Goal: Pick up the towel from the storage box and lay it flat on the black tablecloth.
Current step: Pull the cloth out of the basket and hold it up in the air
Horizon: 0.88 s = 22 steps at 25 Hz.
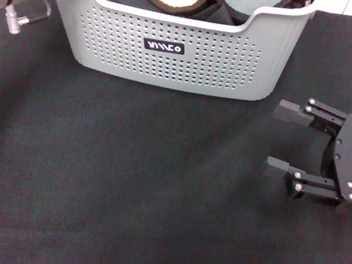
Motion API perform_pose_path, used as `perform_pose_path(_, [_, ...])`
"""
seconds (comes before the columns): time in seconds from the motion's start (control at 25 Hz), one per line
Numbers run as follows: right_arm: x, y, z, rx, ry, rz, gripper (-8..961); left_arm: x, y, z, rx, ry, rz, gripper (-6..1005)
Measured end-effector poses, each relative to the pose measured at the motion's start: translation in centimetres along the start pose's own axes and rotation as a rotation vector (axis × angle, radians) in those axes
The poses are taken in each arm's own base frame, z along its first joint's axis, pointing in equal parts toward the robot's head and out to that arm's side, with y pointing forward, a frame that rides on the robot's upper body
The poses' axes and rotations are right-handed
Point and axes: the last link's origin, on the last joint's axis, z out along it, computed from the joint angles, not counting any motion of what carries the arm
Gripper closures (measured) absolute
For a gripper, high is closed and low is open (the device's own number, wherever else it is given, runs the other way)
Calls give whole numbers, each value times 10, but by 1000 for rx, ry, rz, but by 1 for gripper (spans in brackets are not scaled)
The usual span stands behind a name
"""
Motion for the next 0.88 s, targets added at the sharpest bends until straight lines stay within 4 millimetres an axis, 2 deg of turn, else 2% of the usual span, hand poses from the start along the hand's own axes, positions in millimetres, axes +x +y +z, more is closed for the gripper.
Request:
perform_pose_path(0.2, [-1, 1, 1, -14, -5, -2, 187, -2, 1, 3, -5, -5, -2, 669])
perform_pose_path(0.32, [-1, 1, 1, -16, -6, -2, 187, -2, 3, 5, -16, -10, 21, 895])
perform_pose_path(0.64, [-1, 2, 0, -14, -13, 0, 188, 2, 9, 4, -49, 20, 29, 969])
perform_pose_path(0.88, [-1, 3, 0, -12, -14, 5, 188, 10, 23, -9, -185, 144, 34, 990])
